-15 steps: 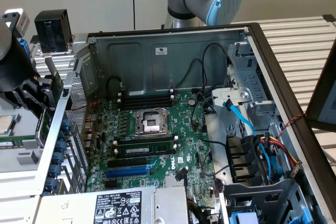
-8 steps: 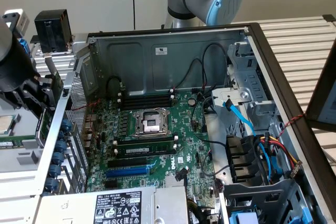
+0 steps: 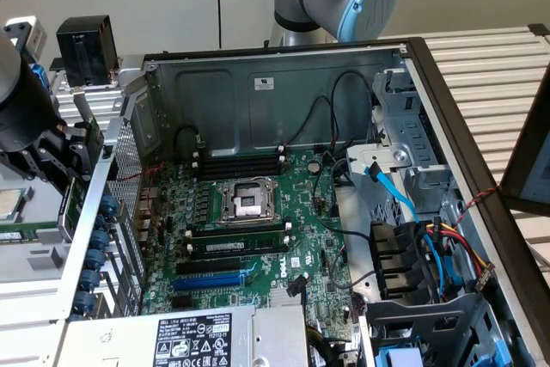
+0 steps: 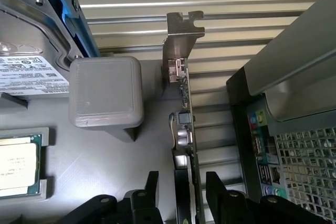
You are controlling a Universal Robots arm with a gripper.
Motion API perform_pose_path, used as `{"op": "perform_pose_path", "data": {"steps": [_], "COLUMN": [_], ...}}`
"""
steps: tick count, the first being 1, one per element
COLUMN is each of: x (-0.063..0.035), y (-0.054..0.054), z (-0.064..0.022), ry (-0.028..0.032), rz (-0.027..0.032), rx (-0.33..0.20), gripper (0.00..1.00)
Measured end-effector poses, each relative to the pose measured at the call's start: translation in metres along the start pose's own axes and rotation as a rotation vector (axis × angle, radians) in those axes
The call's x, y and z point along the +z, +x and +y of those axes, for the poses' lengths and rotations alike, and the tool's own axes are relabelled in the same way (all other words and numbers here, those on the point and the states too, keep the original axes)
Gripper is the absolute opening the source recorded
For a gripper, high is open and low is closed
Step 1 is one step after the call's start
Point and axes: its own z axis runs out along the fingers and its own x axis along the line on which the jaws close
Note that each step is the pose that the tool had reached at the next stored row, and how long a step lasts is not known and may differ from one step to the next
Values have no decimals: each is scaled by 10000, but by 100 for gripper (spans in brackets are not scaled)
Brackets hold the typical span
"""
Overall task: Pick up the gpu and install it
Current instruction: 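Pick up the gpu and move the gpu toward the slot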
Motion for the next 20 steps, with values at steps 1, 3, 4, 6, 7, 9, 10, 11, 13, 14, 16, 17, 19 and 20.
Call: {"op": "perform_pose_path", "data": {"steps": [1,3,4,6,7,9,10,11,13,14,16,17,19,20], "x": [0,3,6,9,11,13,15,18,28,34,39,39,38,35], "y": [0,0,0,-1,-2,-3,-4,-4,-4,-3,-3,-3,-3,-3], "z": [0,-1,-1,-3,-3,-3,-4,-4,-6,-8,-10,-10,-8,-7], "ry": [-3,-8,-10,-13,-15,-15,-16,-18,-20,-20,-18,-17,-21,-24], "rz": [4,6,3,-16,-27,-41,-48,-54,-63,-67,-67,-67,-80,-91], "rx": [-27,-64,-69,-75,-78,-81,-82,-83,-85,-86,-88,-90,-90,-93], "gripper": [49,49,49,49,49,46,40,40,33,33,33,31,28,28]}}
